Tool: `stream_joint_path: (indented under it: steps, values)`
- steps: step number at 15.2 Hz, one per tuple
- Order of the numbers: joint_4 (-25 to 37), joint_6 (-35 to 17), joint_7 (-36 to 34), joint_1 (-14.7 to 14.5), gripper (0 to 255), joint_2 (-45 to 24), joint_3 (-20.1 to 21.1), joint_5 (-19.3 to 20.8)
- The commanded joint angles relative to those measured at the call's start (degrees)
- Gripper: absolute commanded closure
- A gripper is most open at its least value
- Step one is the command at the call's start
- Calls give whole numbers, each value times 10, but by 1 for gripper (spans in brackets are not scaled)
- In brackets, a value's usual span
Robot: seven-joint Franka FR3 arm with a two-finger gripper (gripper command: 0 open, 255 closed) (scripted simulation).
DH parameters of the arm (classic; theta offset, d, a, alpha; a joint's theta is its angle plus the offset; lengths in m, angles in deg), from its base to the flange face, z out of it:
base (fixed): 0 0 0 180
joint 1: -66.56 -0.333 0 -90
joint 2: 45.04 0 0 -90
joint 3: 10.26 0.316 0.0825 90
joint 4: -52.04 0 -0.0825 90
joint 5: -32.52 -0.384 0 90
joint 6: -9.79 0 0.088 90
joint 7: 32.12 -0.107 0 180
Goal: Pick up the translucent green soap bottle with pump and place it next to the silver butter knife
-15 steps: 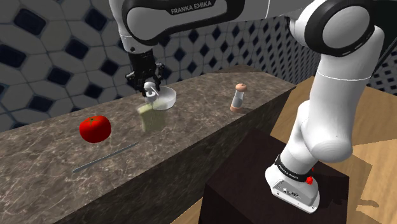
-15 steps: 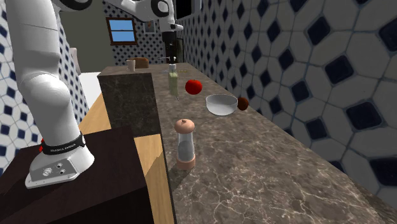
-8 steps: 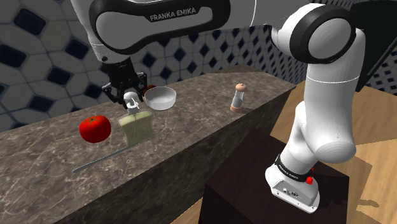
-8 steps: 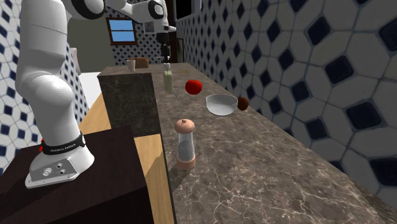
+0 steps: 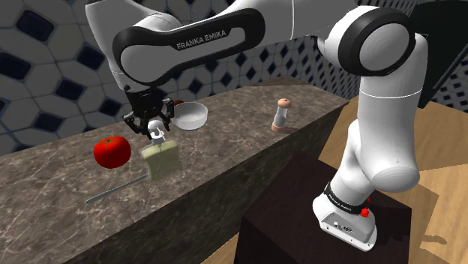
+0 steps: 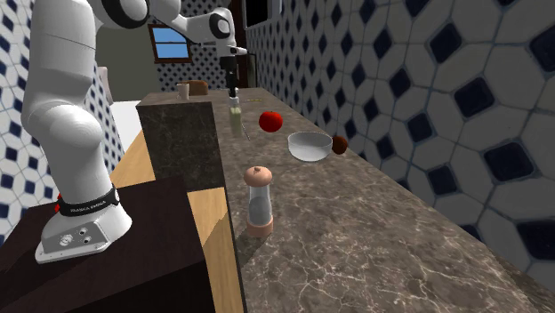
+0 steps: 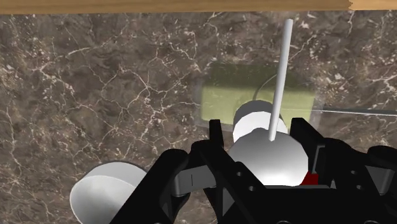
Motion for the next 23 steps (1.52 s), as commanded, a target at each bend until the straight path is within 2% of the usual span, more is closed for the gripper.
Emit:
stream_joint_path:
  steps: [1,5,13,14,19,23]
  values:
    - [-16,-16,-2,1,255,0,0,1]
    - [-38,-44,-5,1,255,-6,-1,3]
    - [-38,-44,-5,1,255,-6,-1,3]
    - [-38,-44,-5,1,0,-6,-1,3]
    - [-38,-44,-5,1,0,-6,-1,3]
    - [30,28,-2,-5,0,-3,2,0]
